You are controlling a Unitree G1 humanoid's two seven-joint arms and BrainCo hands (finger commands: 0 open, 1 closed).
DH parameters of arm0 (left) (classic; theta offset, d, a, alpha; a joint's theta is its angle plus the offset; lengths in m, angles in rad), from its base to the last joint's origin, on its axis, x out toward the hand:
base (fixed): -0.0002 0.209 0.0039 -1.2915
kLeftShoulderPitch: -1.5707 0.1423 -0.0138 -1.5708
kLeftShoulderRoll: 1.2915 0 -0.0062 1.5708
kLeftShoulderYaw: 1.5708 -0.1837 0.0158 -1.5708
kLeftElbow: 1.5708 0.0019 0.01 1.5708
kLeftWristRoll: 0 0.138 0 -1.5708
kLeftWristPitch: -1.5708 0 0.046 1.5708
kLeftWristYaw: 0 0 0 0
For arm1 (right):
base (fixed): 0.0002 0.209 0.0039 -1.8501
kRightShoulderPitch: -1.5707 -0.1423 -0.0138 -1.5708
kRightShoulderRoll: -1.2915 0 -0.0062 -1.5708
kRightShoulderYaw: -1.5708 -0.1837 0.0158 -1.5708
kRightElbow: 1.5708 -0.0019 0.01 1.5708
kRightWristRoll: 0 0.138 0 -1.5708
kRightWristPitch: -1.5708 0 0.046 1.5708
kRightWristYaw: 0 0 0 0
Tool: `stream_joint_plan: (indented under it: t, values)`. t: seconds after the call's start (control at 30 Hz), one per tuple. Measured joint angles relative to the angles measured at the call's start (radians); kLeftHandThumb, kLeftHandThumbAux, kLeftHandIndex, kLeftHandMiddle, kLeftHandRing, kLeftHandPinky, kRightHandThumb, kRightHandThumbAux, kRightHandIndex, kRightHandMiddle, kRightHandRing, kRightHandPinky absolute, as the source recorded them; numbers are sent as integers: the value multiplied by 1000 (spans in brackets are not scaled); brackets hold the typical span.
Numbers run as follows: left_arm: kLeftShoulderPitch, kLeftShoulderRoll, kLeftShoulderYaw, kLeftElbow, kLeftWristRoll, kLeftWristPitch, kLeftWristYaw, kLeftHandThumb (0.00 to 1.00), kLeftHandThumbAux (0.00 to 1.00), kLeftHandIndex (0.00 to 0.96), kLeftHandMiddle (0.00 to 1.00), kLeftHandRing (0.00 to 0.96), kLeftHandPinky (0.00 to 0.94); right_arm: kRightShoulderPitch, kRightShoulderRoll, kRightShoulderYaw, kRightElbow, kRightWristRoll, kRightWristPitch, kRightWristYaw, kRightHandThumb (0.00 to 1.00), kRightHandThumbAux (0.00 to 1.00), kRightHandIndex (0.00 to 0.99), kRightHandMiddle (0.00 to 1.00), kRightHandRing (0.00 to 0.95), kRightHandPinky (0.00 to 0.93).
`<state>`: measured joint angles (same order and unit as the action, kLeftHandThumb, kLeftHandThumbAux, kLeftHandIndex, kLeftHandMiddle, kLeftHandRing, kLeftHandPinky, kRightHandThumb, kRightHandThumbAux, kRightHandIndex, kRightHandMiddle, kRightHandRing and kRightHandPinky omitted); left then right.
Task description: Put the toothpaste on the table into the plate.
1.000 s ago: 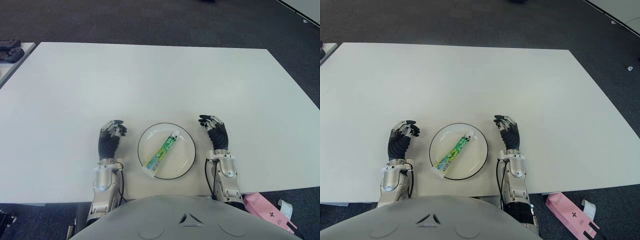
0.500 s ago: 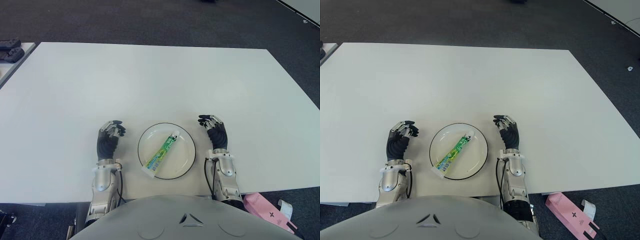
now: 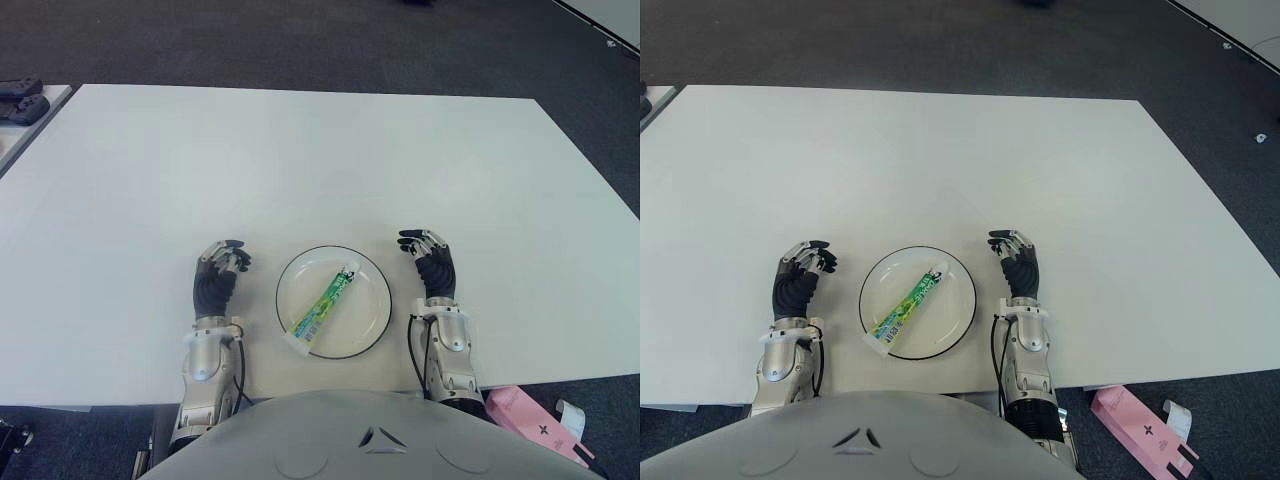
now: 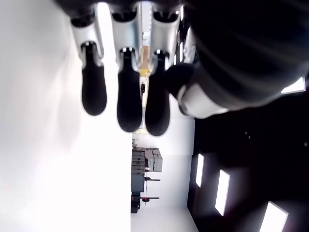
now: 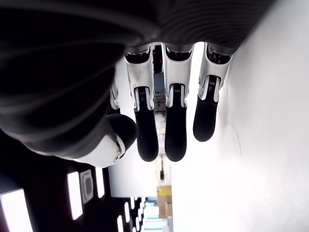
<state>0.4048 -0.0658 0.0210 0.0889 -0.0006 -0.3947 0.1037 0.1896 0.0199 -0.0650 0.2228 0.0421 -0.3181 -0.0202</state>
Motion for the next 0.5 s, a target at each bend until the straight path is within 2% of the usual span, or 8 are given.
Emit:
stream_joint_plan:
  t: [0.5]
  values:
    - [-5, 3, 1, -1, -1, 18, -9, 701, 718, 430, 569, 564, 537, 0, 6, 1, 6, -1, -10, -10, 708, 730, 420, 444, 458, 470]
